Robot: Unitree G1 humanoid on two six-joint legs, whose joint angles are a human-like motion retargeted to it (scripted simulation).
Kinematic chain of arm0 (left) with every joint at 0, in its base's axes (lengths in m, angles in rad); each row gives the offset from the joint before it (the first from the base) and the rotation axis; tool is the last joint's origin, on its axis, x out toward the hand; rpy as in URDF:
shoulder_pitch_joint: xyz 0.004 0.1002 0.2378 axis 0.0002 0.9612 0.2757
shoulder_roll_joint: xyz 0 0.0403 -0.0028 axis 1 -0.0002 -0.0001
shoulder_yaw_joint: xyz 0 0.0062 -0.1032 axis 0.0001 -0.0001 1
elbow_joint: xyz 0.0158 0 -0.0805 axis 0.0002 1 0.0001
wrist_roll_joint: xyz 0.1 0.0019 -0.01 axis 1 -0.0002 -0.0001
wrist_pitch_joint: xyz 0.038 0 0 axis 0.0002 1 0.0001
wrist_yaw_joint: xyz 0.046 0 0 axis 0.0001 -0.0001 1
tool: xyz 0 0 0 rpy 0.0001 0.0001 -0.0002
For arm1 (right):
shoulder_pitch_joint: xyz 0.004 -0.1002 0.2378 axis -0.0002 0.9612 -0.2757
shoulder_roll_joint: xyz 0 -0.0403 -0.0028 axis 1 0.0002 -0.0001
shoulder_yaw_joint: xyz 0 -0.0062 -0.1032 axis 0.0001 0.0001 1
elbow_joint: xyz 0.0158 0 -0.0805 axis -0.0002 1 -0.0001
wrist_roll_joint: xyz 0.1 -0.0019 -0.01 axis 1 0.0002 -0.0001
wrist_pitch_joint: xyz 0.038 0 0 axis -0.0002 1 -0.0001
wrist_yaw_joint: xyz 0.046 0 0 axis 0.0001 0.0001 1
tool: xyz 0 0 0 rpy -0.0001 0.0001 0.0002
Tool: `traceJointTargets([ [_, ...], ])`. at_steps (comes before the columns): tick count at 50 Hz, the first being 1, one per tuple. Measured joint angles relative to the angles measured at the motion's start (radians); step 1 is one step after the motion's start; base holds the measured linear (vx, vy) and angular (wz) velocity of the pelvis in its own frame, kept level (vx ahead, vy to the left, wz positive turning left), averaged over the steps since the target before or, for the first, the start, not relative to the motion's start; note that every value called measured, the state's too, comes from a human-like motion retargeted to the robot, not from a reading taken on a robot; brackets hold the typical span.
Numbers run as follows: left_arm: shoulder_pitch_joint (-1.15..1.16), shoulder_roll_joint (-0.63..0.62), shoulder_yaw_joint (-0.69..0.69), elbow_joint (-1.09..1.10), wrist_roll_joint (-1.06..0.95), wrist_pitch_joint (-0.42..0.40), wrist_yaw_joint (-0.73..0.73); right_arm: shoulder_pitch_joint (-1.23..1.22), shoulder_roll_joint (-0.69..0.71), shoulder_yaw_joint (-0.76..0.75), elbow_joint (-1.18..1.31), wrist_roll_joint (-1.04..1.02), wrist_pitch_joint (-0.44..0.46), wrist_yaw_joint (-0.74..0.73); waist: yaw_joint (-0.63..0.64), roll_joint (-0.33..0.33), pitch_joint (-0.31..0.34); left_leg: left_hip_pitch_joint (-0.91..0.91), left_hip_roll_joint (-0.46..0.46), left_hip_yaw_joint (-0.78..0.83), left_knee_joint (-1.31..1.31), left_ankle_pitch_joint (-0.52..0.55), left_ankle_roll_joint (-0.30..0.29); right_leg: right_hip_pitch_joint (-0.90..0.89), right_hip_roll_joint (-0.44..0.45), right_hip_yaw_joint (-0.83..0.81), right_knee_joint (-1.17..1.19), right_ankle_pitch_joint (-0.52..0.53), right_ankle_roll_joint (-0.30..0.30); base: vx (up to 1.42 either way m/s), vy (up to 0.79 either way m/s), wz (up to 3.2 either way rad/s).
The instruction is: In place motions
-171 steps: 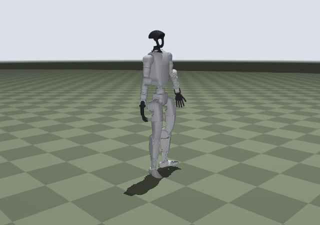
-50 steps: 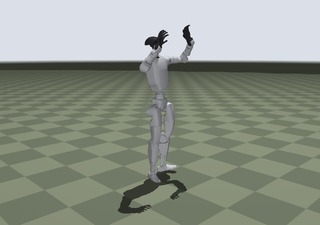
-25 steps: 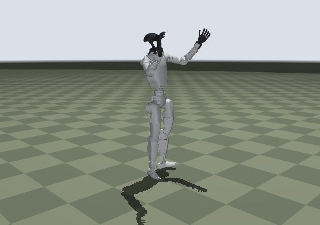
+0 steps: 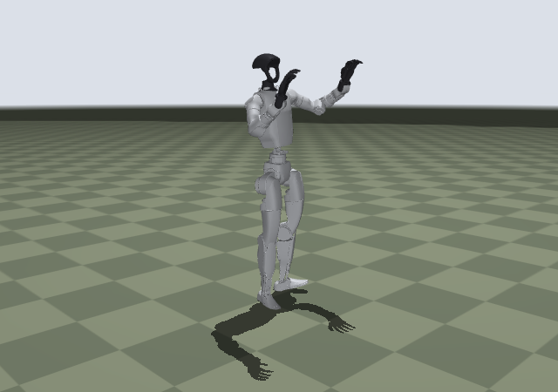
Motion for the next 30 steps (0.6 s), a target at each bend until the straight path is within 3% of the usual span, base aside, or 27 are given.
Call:
traceJointTargets([
  [3, 0.186, -0.150, 0.089, 0.152, -0.113, 0.053, -0.225, 0.132, 0.105, -0.067, 0.169, 0.011, -0.001, 0.018, 0.015, -0.004, 0.002, 0.006, -0.003, 0.002, -0.002, -0.001, 0.000, 0.001, -0.002, 0.005, 0.000, 0.001, -0.001, 0.00, 0.00, 0.00],
  [6, 0.360, -0.350, 0.160, 0.326, -0.266, 0.303, -0.559, 0.195, 0.218, -0.117, 0.371, 0.124, 0.007, 0.072, 0.013, -0.001, 0.010, 0.011, -0.002, 0.006, -0.002, -0.002, 0.000, 0.002, -0.002, 0.010, 0.001, 0.001, -0.001, 0.00, 0.00, 0.00],
  [8, 0.464, -0.478, 0.188, 0.455, -0.275, 0.438, -0.909, 0.203, 0.276, -0.166, 0.498, 0.254, 0.013, 0.135, 0.009, 0.007, 0.017, 0.014, 0.000, 0.010, -0.002, -0.003, 0.000, 0.001, 0.000, 0.015, 0.002, 0.001, -0.001, 0.00, 0.00, 0.00],
  [10, 0.552, -0.584, 0.225, 0.604, -0.257, 0.483, -1.211, 0.189, 0.311, -0.240, 0.609, 0.410, 0.017, 0.202, 0.004, 0.015, 0.022, 0.012, 0.004, 0.014, -0.001, -0.005, 0.000, -0.004, 0.003, 0.021, 0.002, 0.002, 0.000, 0.00, 0.03, -0.05],
  [11, 0.577, -0.635, 0.252, 0.703, -0.270, 0.474, -1.268, 0.171, 0.312, -0.284, 0.666, 0.508, 0.013, 0.230, 0.000, 0.017, 0.018, 0.005, 0.005, 0.014, 0.001, -0.005, 0.000, -0.011, 0.002, 0.021, 0.003, 0.002, 0.001, -0.01, 0.07, -0.03],
  [12, 0.598, -0.681, 0.279, 0.805, -0.285, 0.461, -1.299, 0.150, 0.307, -0.329, 0.725, 0.606, 0.009, 0.257, -0.005, 0.020, 0.013, -0.003, 0.006, 0.013, 0.002, -0.006, -0.001, -0.018, 0.002, 0.020, 0.003, 0.003, 0.002, -0.05, 0.06, 0.06],
  [15, 0.639, -0.747, 0.311, 1.129, -0.333, 0.445, -1.203, 0.066, 0.241, -0.451, 0.890, 0.878, 0.006, 0.312, -0.017, 0.023, -0.016, -0.039, 0.008, 0.007, 0.007, -0.008, -0.001, -0.050, -0.002, 0.013, 0.003, 0.004, 0.007, -0.04, 0.02, 0.09],
  [19, 0.679, -0.743, 0.306, 1.460, -0.202, 0.556, -1.148, -0.014, 0.108, -0.566, 0.944, 1.014, 0.003, 0.245, -0.005, -0.007, -0.051, -0.079, -0.002, -0.013, 0.008, -0.008, -0.004, -0.084, -0.018, 0.004, 0.005, 0.006, 0.013, 0.00, -0.07, 0.16],
  [22, 0.764, -0.754, 0.283, 1.496, -0.180, 0.654, -1.161, -0.102, -0.031, -0.555, 0.939, 0.979, -0.009, 0.109, 0.015, -0.029, -0.073, -0.101, -0.005, -0.020, 0.008, -0.009, -0.005, -0.111, -0.026, 0.008, 0.008, 0.008, 0.015, 0.01, -0.10, -0.03],
  [26, 0.838, -0.779, 0.320, 1.496, -0.243, 0.660, -1.176, -0.377, -0.192, -0.291, 0.893, 0.896, 0.019, -0.053, 0.006, -0.029, -0.069, -0.098, 0.002, 0.002, 0.005, -0.013, -0.008, -0.133, -0.024, 0.034, 0.018, 0.015, 0.012, -0.05, -0.15, -0.33],
  [30, 0.837, -0.765, 0.360, 1.496, -0.314, 0.654, -1.145, -0.722, -0.283, 0.137, 0.742, 0.652, 0.131, -0.043, 0.013, -0.029, -0.049, -0.065, 0.013, 0.055, -0.004, -0.018, -0.014, -0.145, -0.014, 0.090, 0.029, 0.024, 0.007, -0.07, -0.15, -0.69],
])
